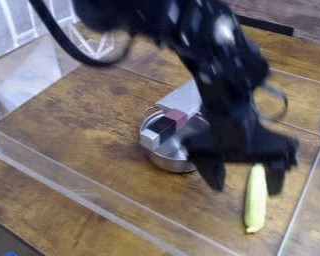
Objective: Put the spoon into the silver pot
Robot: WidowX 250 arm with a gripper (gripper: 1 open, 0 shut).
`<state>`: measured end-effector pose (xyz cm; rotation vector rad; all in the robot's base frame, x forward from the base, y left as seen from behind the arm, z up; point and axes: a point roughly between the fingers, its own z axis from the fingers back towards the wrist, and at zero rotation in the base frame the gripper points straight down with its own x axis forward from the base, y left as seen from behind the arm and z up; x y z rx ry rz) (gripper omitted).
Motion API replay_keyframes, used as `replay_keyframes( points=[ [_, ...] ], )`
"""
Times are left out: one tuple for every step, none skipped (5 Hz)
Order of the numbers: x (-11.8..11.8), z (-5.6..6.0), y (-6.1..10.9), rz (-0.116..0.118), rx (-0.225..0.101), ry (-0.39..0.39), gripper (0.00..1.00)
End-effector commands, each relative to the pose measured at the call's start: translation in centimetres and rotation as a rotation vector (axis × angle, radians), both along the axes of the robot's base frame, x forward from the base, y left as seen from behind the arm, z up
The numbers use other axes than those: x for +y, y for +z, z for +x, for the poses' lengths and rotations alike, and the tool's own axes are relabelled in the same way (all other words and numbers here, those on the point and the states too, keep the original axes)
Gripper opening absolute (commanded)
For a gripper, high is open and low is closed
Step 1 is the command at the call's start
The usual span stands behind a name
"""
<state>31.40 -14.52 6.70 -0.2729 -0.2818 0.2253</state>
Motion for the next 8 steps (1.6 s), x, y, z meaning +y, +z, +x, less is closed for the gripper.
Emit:
replay_keyframes(
  points=[
    [-1.5,1.8,-0.3,0.006,-0.040,-0.054,1.00],
    [-1.9,3.6,-1.2,0.017,-0.040,-0.081,1.00],
    [-1.3,4.2,-1.8,0.022,-0.036,-0.060,1.00],
    [-0.8,4.3,-2.4,0.029,-0.029,-0.038,1.00],
    [0.5,3.5,-1.9,0.038,-0.019,-0.015,1.00],
    [1.8,2.7,-1.3,0.043,-0.012,0.007,1.00],
    [1.7,3.4,-1.6,0.032,-0.008,0.025,1.00],
    [1.7,3.8,-2.2,0.027,-0.001,0.037,1.00]
  ],
)
